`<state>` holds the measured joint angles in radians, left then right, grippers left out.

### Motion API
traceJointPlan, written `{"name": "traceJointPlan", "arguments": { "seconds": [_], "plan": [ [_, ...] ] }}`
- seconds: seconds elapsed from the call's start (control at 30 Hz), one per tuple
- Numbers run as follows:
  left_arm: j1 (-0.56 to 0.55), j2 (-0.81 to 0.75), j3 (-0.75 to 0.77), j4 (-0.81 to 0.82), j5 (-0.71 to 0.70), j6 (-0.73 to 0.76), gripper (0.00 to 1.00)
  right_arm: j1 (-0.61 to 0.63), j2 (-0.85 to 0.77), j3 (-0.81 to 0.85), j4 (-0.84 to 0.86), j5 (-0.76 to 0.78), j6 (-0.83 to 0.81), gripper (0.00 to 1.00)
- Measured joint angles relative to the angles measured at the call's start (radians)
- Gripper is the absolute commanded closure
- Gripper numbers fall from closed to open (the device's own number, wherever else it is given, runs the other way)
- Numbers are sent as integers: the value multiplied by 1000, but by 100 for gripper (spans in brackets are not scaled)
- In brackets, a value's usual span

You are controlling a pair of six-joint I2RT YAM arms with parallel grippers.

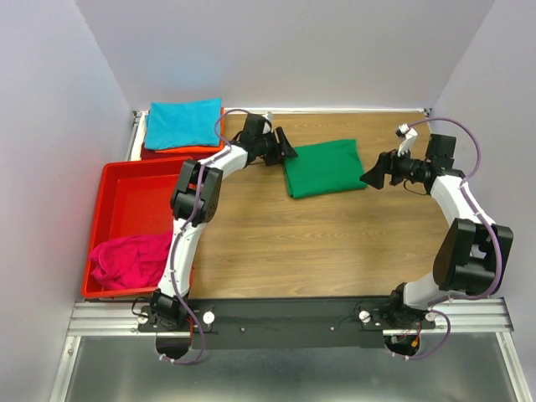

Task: Fold and stack the t-shirts
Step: Fold the tshirt, then neatly place the folded tshirt to the corner

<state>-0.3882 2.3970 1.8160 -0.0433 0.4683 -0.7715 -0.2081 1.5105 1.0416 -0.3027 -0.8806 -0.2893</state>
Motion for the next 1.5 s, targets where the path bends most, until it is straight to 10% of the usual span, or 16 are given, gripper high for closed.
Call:
{"name": "traceJointPlan", "arguments": {
  "seconds": [0.1, 0.27, 0.6, 0.97, 1.5],
  "plan": [
    [-18, 45, 76, -36, -4, -5, 47, -8, -4, 0, -1, -12, 0, 0],
    [-52, 89, 129, -86, -36, -6, 100, -32, -29, -1, -3, -38, 0, 0],
    [-86, 87, 171, -133, -109, 170, 100, -77, -46, -1, -5, -73, 0, 0],
    [-104, -217, 74, -327, -636, 711, 100, -90, -47, -2, -6, -96, 1, 0],
    [-84, -316, 6, -378, -1028, 1034, 100, -98, -47, -2, -8, -109, 1, 0]
  ]
}}
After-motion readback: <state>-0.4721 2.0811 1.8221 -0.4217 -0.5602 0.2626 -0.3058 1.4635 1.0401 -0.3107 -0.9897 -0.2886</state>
